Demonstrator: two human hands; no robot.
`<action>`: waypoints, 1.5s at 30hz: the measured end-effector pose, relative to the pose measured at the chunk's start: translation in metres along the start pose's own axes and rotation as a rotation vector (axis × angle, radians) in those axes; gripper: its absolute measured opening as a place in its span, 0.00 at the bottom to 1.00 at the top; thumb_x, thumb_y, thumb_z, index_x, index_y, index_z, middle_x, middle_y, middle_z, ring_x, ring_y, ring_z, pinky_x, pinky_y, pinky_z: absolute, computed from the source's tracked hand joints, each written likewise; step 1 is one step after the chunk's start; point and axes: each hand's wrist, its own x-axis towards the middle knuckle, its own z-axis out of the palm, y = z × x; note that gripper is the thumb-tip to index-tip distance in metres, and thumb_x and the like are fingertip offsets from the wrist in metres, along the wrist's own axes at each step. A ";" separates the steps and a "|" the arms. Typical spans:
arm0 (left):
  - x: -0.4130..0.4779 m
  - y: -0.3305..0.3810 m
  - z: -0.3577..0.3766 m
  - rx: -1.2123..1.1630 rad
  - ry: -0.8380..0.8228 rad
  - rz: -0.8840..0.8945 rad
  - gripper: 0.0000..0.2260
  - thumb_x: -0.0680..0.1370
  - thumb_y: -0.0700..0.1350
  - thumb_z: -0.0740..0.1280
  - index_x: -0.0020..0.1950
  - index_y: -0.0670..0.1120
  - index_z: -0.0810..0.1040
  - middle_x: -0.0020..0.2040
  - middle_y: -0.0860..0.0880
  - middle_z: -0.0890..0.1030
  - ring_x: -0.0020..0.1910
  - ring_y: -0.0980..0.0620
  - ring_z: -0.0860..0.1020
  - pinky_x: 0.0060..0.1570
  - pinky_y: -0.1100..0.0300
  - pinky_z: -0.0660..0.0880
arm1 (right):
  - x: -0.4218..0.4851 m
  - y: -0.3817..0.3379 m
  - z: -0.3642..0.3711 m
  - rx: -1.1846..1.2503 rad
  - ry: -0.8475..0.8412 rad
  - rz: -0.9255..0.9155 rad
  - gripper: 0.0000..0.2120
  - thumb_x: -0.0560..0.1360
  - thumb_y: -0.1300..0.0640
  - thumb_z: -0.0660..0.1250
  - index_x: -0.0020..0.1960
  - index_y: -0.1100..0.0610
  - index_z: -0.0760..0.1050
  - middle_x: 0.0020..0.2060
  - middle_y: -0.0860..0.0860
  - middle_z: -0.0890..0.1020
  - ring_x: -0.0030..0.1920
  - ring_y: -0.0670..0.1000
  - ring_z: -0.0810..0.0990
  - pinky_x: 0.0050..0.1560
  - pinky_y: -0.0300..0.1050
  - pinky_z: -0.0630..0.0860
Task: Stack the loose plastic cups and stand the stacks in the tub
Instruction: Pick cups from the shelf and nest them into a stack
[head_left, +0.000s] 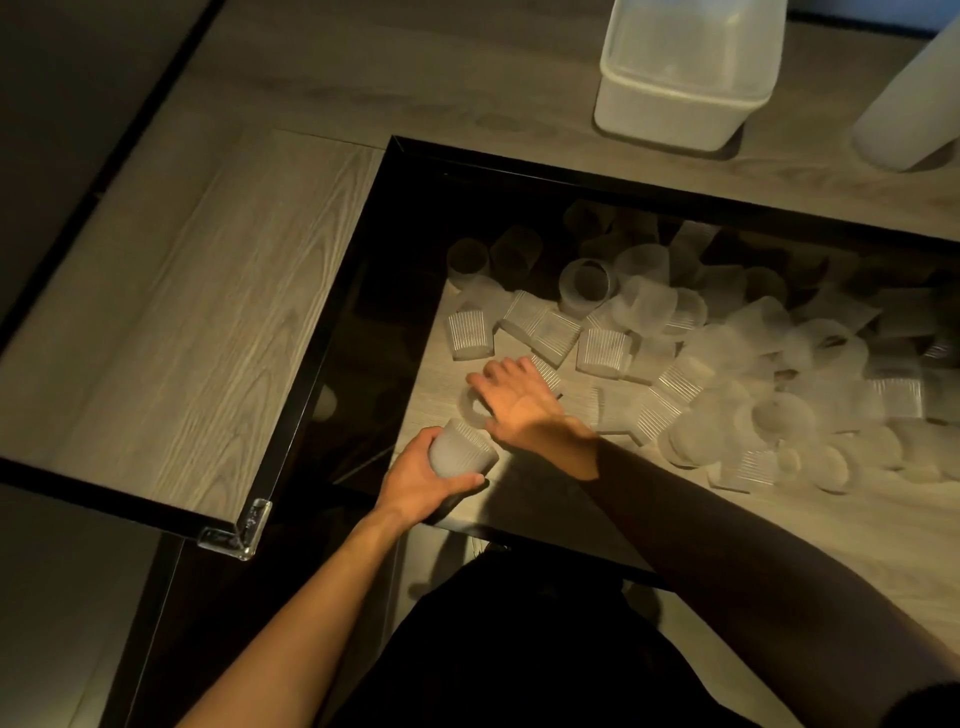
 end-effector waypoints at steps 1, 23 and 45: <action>0.001 -0.001 0.000 -0.004 0.003 0.002 0.35 0.61 0.61 0.82 0.62 0.57 0.70 0.55 0.60 0.76 0.54 0.58 0.76 0.56 0.53 0.78 | -0.004 0.001 -0.002 0.120 0.060 0.052 0.27 0.75 0.46 0.66 0.71 0.50 0.64 0.61 0.53 0.74 0.60 0.54 0.72 0.63 0.51 0.66; -0.001 0.044 0.019 -0.295 -0.078 0.092 0.32 0.68 0.51 0.81 0.68 0.53 0.70 0.58 0.54 0.78 0.56 0.55 0.79 0.43 0.65 0.79 | -0.066 0.019 -0.008 1.769 0.071 0.457 0.34 0.64 0.56 0.76 0.63 0.50 0.61 0.60 0.52 0.75 0.60 0.52 0.77 0.58 0.47 0.77; 0.003 0.041 0.015 -0.330 0.000 0.045 0.35 0.68 0.54 0.81 0.70 0.53 0.69 0.61 0.55 0.76 0.57 0.55 0.78 0.41 0.65 0.79 | -0.051 0.023 -0.001 1.199 0.348 0.614 0.24 0.79 0.41 0.63 0.69 0.52 0.68 0.64 0.51 0.75 0.62 0.49 0.76 0.57 0.43 0.75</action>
